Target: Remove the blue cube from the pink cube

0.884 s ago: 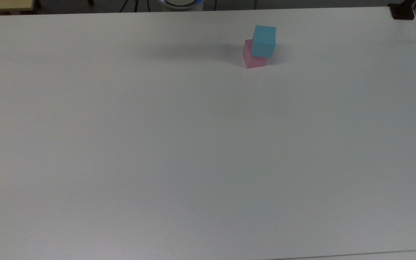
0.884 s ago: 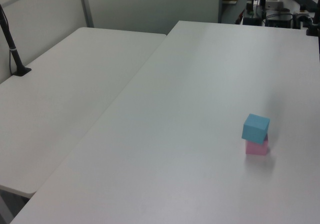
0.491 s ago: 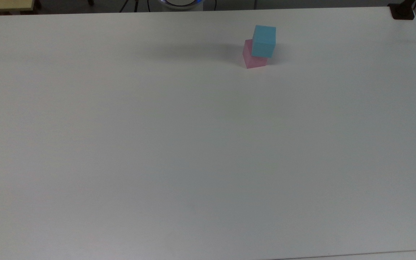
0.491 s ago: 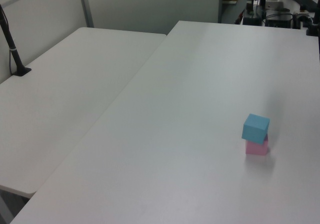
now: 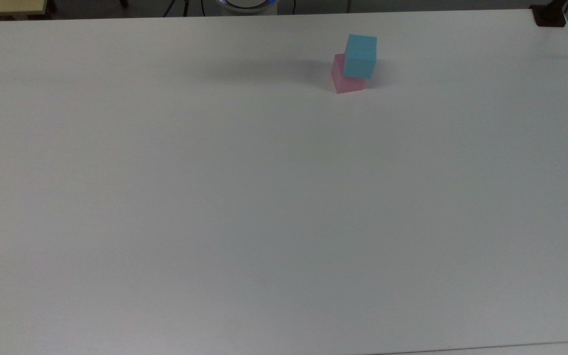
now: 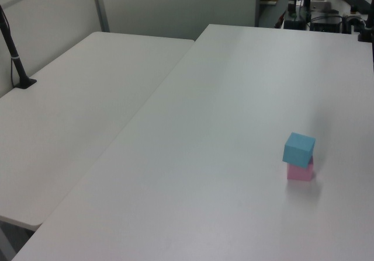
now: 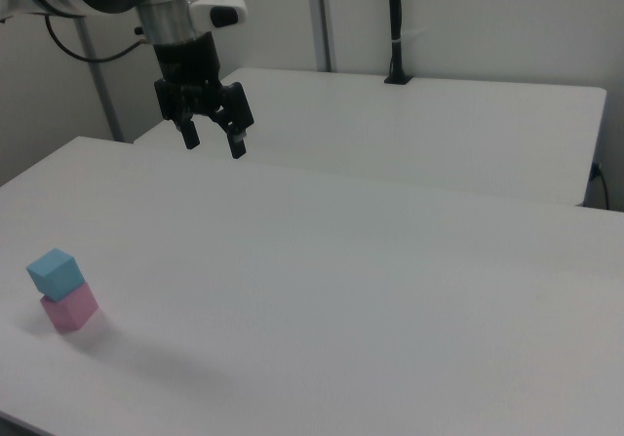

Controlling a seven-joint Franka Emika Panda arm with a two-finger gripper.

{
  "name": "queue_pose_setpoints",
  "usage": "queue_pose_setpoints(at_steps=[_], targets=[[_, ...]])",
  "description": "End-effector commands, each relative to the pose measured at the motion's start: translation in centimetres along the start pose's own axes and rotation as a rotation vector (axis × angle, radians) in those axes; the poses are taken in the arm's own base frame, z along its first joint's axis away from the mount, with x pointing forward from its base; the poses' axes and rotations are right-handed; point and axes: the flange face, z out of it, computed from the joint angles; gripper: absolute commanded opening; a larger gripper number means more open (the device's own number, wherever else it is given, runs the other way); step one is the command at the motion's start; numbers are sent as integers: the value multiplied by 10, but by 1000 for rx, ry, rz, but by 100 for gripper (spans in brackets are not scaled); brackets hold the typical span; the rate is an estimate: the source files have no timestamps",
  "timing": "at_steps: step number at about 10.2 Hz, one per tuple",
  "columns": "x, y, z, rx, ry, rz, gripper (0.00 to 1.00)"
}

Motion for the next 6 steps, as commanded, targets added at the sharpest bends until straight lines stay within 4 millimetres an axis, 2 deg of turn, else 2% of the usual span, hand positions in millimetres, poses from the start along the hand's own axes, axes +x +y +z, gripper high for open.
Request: queue_pose_setpoints(at_steps=[1,2,3,4,5,6], targets=[[-6,-3,-2,29,-33,-88,100],[-13,-13,3,37,-90,-173,100],[-16,-32,1,37,-104,-199,100],[-22,-67,-5,32,-109,-257,100],[-26,-97,-4,21,-117,-216,100],[-31,-137,7,4,-132,-186,100]])
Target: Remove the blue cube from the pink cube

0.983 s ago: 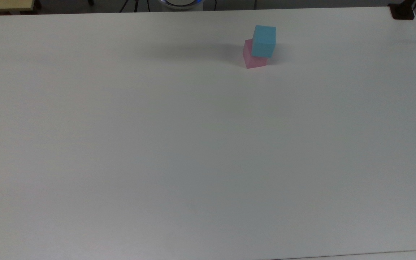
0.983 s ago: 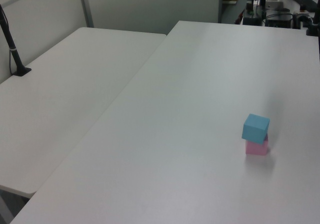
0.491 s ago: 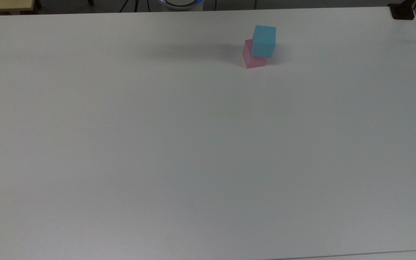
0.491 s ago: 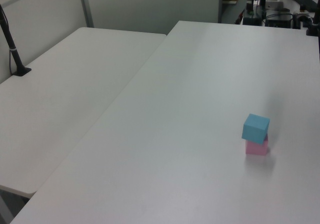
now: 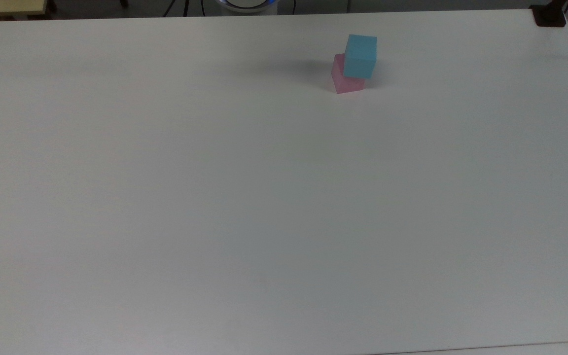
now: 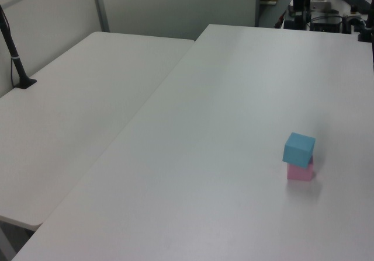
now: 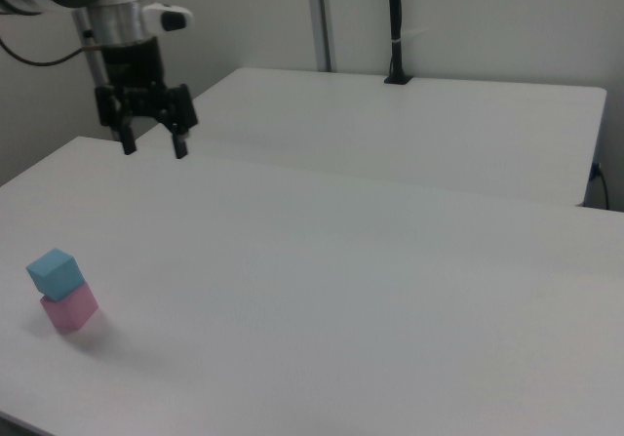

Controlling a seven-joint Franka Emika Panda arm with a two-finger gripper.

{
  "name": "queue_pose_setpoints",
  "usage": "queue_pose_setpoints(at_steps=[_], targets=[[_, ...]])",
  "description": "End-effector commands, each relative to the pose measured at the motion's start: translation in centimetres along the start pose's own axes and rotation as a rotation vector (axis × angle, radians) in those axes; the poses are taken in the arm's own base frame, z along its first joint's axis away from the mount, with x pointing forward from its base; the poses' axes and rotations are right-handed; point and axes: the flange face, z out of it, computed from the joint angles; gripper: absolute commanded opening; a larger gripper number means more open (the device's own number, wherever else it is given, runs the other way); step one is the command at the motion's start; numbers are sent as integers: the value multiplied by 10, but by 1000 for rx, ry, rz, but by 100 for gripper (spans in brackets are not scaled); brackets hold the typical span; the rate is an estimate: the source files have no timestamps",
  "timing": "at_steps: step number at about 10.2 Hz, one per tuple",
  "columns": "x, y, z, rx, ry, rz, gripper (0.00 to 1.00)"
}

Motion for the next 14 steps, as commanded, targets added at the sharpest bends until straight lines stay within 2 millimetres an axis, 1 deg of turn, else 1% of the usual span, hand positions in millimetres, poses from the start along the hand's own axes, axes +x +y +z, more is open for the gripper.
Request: queue_pose_setpoints(at_steps=[1,2,3,4,5,6,7,8,10,11,12,14], targets=[[-2,-95,19,-23,-47,22,100],[-1,-125,31,-34,-48,-9,100],[-4,-165,50,-50,-50,14,100],[-6,-193,75,-63,-49,36,100],[-5,-211,100,-66,-39,41,100],[-9,-231,123,-69,-44,28,100],[-8,-240,140,-52,-16,19,100],[-6,-252,157,-28,-18,21,100],[-2,-278,175,-10,-1,119,100],[0,-285,182,-8,-5,150,100],[-4,-295,193,-15,-24,135,100],[-9,-295,212,-29,-46,125,100]])
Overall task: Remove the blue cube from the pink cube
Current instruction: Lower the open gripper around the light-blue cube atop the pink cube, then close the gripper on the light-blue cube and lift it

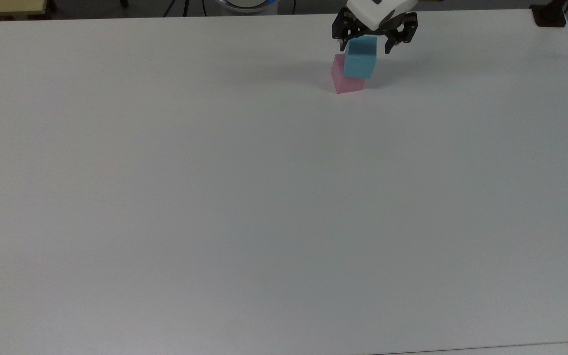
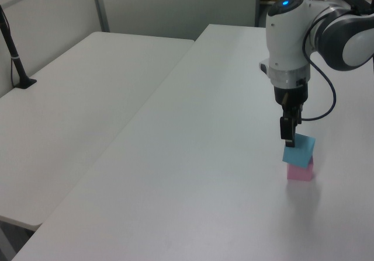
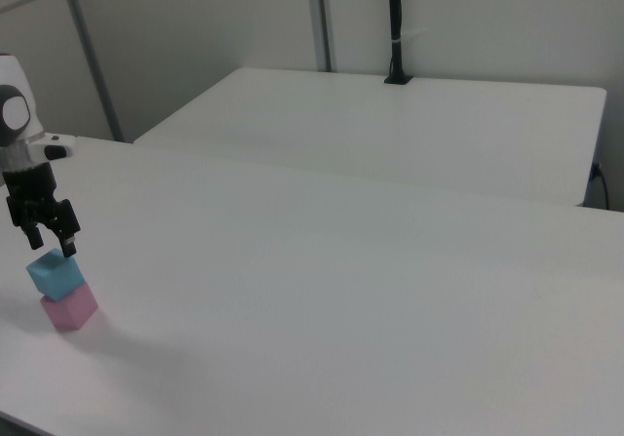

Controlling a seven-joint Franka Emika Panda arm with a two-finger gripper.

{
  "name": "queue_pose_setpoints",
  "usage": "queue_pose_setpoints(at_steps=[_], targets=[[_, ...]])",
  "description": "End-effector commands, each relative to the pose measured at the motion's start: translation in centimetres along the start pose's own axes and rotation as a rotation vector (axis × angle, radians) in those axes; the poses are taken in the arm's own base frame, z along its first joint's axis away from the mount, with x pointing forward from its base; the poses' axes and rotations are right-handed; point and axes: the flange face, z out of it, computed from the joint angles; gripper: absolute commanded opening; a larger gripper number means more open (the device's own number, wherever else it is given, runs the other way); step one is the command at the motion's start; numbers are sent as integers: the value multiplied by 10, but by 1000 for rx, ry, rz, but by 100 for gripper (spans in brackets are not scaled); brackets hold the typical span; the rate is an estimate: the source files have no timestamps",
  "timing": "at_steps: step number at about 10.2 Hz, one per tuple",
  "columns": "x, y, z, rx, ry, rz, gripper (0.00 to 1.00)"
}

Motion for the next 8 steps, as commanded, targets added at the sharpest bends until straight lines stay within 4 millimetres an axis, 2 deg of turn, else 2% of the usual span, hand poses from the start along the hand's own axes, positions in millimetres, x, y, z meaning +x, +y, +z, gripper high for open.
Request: queue_pose_setpoints(at_steps=[1,2,3,4,5,8], targets=[[-18,-14,25,-20,-7,-29,100],[-19,-13,29,-38,-4,-36,99],[-19,-13,31,-42,-7,-39,89],[-19,-13,30,-40,-5,-39,59],[-19,-13,28,-38,-1,-43,41],[-14,-4,10,-29,17,-66,35]])
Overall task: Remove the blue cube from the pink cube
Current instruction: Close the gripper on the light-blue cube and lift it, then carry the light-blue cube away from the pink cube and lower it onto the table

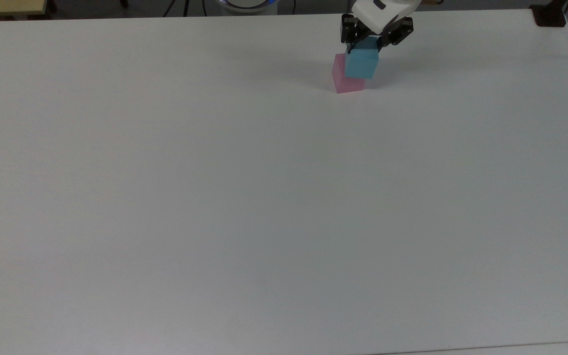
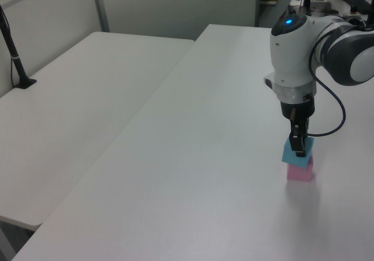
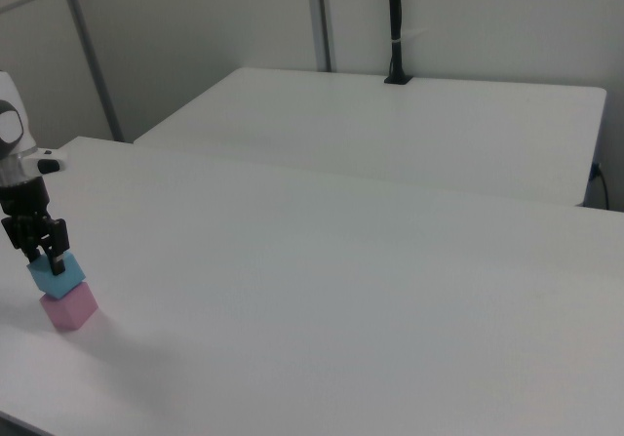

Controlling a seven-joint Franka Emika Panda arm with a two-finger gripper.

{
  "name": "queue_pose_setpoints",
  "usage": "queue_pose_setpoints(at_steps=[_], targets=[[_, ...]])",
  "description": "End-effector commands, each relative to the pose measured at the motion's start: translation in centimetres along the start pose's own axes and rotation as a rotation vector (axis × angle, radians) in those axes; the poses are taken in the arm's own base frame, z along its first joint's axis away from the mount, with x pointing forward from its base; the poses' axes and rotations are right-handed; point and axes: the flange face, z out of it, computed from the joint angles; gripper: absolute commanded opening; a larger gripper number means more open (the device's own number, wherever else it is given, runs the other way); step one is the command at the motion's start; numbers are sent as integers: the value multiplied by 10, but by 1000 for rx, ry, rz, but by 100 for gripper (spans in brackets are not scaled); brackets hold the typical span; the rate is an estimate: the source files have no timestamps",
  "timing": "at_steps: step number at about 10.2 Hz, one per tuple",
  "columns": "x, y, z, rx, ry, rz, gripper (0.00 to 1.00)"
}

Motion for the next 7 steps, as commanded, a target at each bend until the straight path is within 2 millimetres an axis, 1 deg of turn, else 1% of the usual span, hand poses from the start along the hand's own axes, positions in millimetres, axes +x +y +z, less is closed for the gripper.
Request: queue_pose_setpoints(at_steps=[1,2,3,4,5,6,7], targets=[[7,23,-19,7,35,-45,35],[16,46,-28,2,9,-92,35],[21,77,-36,-3,-19,-158,35],[28,113,-34,2,-52,-196,36],[44,166,-26,25,-63,-206,36],[57,214,-19,52,-56,-202,37],[66,261,-10,73,-35,-196,37]])
